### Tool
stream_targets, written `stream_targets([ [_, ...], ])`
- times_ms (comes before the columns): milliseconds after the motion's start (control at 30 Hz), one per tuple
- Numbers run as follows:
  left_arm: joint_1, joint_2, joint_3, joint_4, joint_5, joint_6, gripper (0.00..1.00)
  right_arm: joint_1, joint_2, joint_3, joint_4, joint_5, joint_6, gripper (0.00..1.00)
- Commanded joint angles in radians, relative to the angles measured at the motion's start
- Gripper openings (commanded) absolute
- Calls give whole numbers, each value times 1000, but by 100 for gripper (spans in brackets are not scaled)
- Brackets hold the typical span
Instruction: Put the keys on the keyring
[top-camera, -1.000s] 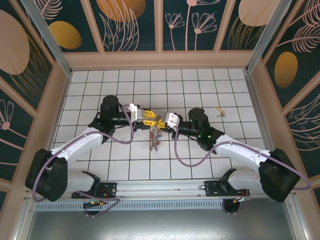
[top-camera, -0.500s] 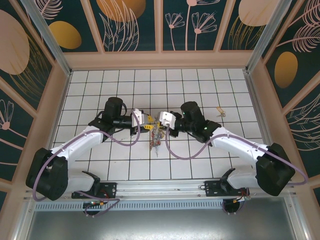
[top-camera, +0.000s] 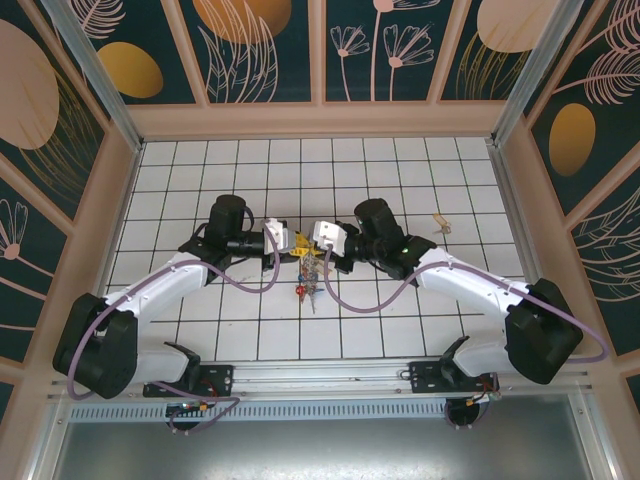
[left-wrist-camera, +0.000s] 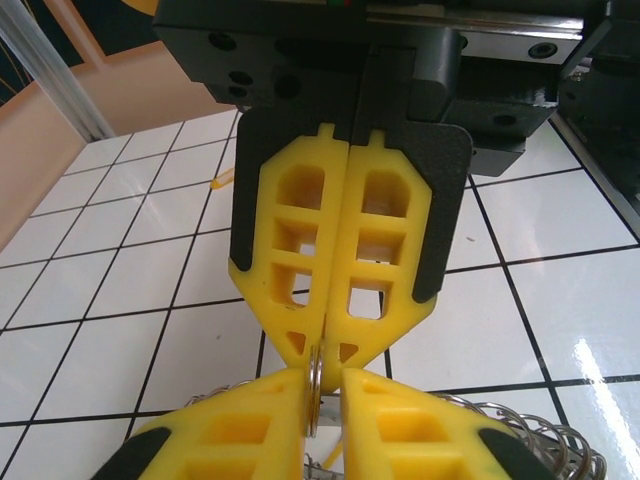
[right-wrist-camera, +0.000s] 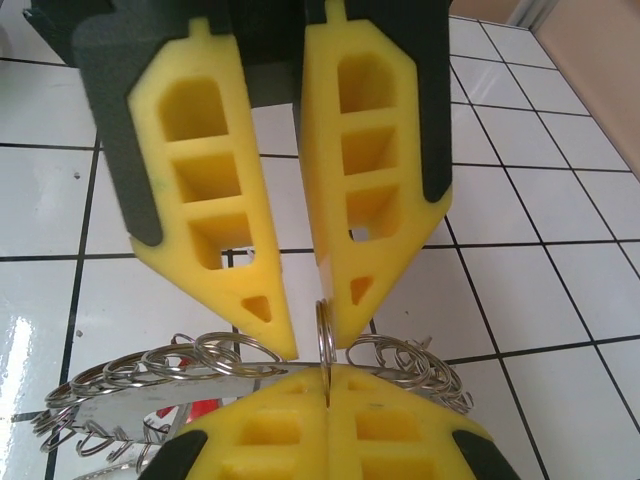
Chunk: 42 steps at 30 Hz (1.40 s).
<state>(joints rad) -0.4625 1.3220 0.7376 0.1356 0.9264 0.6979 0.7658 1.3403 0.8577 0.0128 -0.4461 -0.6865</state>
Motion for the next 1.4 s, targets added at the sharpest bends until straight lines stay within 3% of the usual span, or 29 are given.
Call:
stream_targets([
  [0, -5, 5, -6, 15, 26, 17, 10, 3, -4, 41, 29, -37, -4, 0],
  [67, -5, 2, -3, 15, 31, 25, 0, 3, -4, 39, 36, -43, -2, 0],
  [200, -5, -14, -23, 102, 82, -28, 0, -7, -18, 14, 78, -100, 23, 0],
  [367, -5, -38, -88, 334, 129, -184, 0, -42, -79, -69, 199, -200, 94, 13],
  [667, -5, -29, -100, 470, 185, -289, 0, -69, -122, -136, 269, -223, 135, 21],
  [1367, -5, -24, -95, 464, 191, -298, 0, -92, -110, -157, 344, -304, 177, 22],
])
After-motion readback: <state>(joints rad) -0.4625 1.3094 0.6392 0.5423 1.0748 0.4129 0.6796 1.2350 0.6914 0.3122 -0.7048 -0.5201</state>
